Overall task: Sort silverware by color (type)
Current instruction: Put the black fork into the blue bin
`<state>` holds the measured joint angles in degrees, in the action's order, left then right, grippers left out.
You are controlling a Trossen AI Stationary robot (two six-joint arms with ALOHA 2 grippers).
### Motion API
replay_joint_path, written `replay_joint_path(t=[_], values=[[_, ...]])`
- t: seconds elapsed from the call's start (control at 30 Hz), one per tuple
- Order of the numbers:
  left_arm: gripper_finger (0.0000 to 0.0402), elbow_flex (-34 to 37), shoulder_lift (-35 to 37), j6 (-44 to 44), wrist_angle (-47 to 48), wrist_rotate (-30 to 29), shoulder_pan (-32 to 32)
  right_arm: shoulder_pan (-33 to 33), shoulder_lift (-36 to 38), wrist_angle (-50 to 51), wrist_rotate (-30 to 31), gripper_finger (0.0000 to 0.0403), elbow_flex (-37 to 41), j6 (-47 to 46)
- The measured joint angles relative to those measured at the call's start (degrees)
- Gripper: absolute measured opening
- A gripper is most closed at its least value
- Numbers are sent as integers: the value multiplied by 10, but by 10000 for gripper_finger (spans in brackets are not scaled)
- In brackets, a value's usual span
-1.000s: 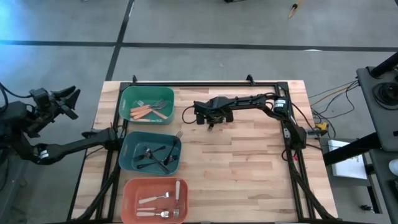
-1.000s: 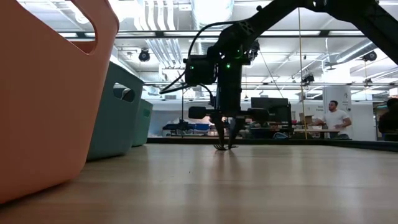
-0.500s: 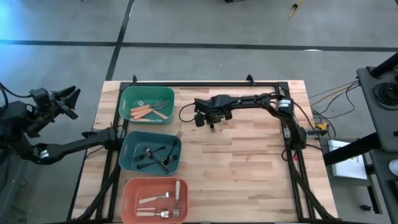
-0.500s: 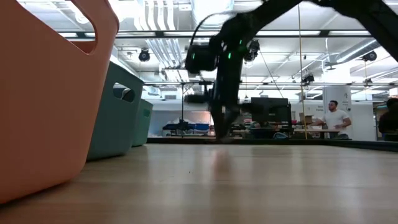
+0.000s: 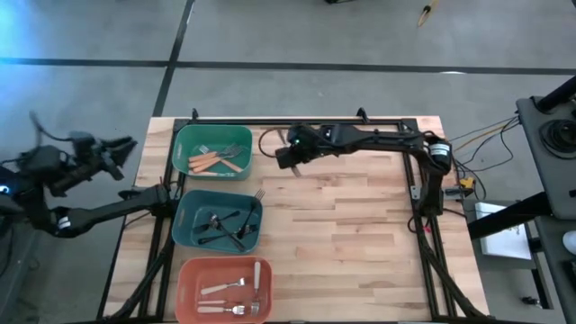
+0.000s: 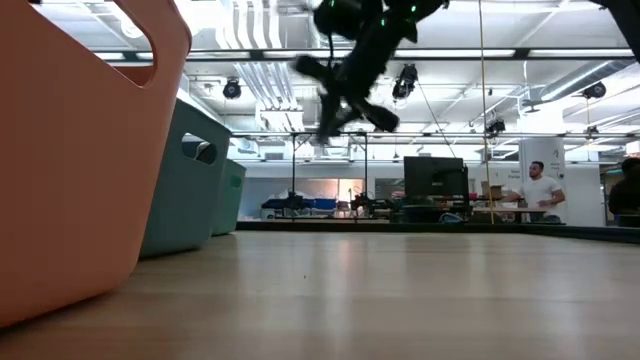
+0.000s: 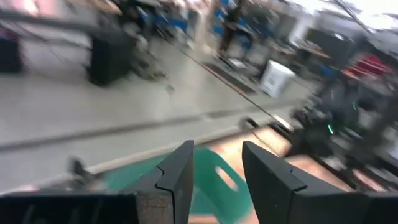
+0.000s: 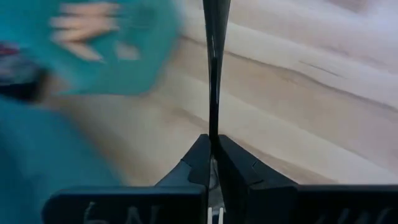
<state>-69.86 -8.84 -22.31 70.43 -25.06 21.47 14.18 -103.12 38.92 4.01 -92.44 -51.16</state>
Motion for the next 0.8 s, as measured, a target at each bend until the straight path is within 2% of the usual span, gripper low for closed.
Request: replay_joint_path(t=[0.17, 0.3, 0.47, 0.63, 0.8], values=[[119, 80, 0, -62, -22, 76, 0, -20, 26, -130, -40, 9, -1, 68], [119, 133, 0, -84, -65, 76, 0, -43, 29, -223, -76, 9, -1, 133], [119, 175, 0, -71, -146, 47, 0, -71, 17, -312, -85, 9, -2, 207], [119, 191, 0, -72, -184, 45, 0, -95, -29, -379, -111, 9, -1, 236], [119, 190, 0, -81, -188, 25, 0, -126, -84, -493, -149, 9, -1, 237]])
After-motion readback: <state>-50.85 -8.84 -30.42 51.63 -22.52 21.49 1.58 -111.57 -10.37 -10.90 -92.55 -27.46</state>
